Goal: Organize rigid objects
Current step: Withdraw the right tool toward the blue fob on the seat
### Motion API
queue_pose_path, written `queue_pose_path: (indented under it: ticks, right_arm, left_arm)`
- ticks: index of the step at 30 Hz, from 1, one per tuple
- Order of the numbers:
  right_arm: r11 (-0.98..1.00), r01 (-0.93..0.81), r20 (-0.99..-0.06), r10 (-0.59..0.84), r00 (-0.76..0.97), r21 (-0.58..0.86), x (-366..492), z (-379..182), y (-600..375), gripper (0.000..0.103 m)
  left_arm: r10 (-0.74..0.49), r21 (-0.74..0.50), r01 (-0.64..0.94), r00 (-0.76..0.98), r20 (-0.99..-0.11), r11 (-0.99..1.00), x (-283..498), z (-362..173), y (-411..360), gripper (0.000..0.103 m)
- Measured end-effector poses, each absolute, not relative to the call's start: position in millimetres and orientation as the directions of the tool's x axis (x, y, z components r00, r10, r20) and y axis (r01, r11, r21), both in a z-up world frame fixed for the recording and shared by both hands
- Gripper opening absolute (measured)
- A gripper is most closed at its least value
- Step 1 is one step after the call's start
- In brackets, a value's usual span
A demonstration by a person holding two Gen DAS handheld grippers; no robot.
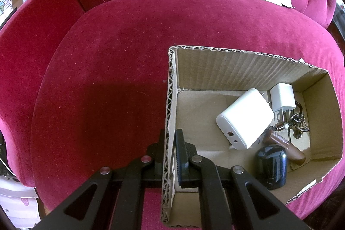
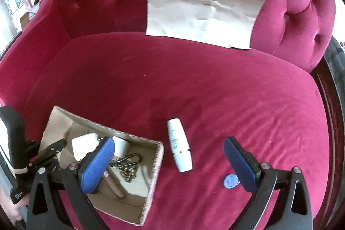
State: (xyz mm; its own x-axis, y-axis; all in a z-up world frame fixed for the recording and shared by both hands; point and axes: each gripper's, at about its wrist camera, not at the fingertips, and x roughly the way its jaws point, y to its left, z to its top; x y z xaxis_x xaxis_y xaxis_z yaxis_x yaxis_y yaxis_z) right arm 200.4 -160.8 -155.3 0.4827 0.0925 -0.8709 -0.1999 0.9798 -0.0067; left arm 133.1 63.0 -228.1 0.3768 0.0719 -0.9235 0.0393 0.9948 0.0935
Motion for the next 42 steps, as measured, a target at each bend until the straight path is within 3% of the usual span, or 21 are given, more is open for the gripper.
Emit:
queue_pose_path:
  ticks: [27, 42]
  right_arm:
    - [0.997, -0.080, -0.882, 0.016, 0.471, -0.025, 212, -160, -221, 0.103]
    - [0.997, 0.015, -0.933, -0.071, 0.353, -0.071, 203, -206, -255, 0.103]
  left_arm:
    - [0.072, 0.094, 0.039, 0.377, -0.923, 0.995, 133, -228, 62, 0.007]
    - [0.072, 0.094, 0.040, 0.377, -0.923, 0.995, 133, -228, 62, 0.007]
